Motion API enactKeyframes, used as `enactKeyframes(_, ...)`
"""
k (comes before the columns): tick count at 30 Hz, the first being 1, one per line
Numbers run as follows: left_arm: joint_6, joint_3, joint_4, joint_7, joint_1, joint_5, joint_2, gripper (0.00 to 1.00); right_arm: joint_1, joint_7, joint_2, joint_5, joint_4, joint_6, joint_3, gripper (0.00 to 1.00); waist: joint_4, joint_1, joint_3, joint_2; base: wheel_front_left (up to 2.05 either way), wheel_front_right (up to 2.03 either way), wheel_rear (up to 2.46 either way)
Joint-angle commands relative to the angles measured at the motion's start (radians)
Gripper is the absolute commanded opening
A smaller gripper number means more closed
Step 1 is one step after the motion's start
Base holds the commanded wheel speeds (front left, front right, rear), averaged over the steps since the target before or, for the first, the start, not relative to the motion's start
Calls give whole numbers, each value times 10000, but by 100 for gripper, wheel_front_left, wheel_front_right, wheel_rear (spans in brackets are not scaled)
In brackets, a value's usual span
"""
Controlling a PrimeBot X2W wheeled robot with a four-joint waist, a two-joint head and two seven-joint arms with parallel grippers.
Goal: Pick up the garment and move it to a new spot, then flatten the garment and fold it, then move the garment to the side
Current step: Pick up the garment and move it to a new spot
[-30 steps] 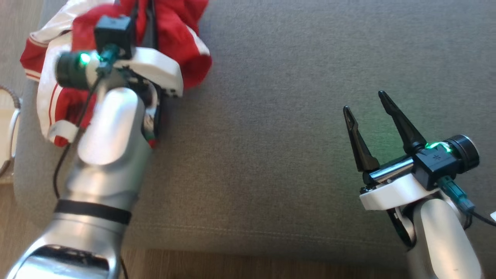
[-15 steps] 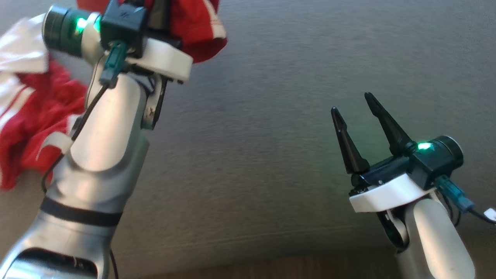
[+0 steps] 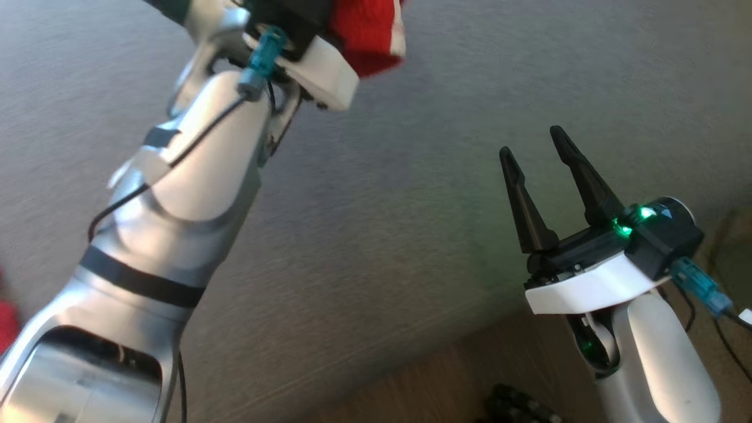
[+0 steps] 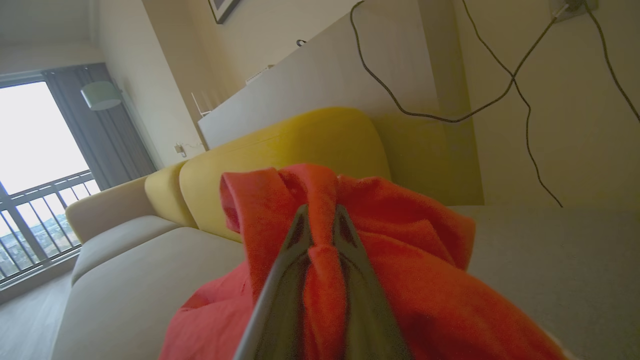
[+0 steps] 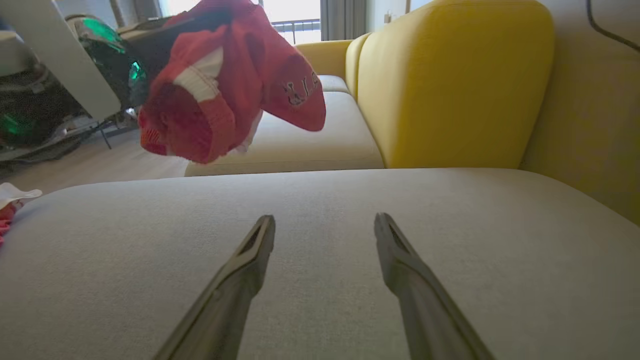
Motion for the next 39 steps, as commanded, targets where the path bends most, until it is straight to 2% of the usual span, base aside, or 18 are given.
enactKeyframes(1, -143, 40, 14, -36, -344, 161, 197, 0, -153, -65, 1, 166, -406, -2, 280, 100, -760, 0, 429, 0, 0, 0, 0)
enactKeyframes(3, -322, -247, 526, -41, -177, 249, 239, 0, -138, -65, 1, 297, -461, -2, 340, 100, -967, 0, 568, 0, 0, 0, 0)
enactKeyframes(8, -393, -567, 1665, -47, 203, 291, 258, 0, -101, -65, 1, 395, -503, -2, 398, 100, -1184, 0, 803, 0, 0, 0, 0)
enactKeyframes(11, -386, -694, 2214, -48, 339, 233, 183, 0, -92, -65, 1, 412, -524, -2, 369, 100, -1172, 0, 888, 0, 0, 0, 0)
enactKeyframes(15, -278, -707, 2159, -49, 453, 7, 24, 0, -106, -65, 1, 419, -575, -2, 330, 100, -901, 0, 825, 0, 0, 0, 0)
enactKeyframes(16, -243, -692, 2061, -49, 496, -71, -17, 35, -114, -65, 1, 409, -612, -2, 319, 100, -786, 0, 755, 0, 0, 0, 0)
enactKeyframes(17, -194, -695, 1885, -49, 533, -119, -53, 100, -114, -65, 1, 371, -633, -2, 325, 100, -665, 0, 665, 0, 0, 0, 0)
enactKeyframes(20, -285, -649, 1120, -50, 893, -508, -169, 100, -81, -65, 1, 220, -616, -2, 341, 100, -222, 0, 235, 0, 0, 0, 0)
enactKeyframes(23, -172, -505, 169, -50, 1527, -872, -233, 100, 19, -65, 1, 37, -519, -2, 291, 100, 316, 0, -301, 0, 0, 0, 0)
enactKeyframes(27, 14, 219, -789, -50, 3001, -1995, -309, 100, 312, -65, 1, -70, -339, -2, 180, 100, 1119, 0, -1096, 0, 0, 0, 0)
enactKeyframes(33, 783, 1578, -2534, -50, 5662, -2704, -356, 100, 899, -65, 1, -311, -108, -2, -99, 100, 2278, 0, -2243, 0, 0, 0, 0)
enactKeyframes(39, 1543, 2827, -4128, -51, 8169, -2313, -370, 100, 1417, -65, 1, -470, 130, -2, -436, 100, 2944, 0, -3072, 0, 0, 0, 0)
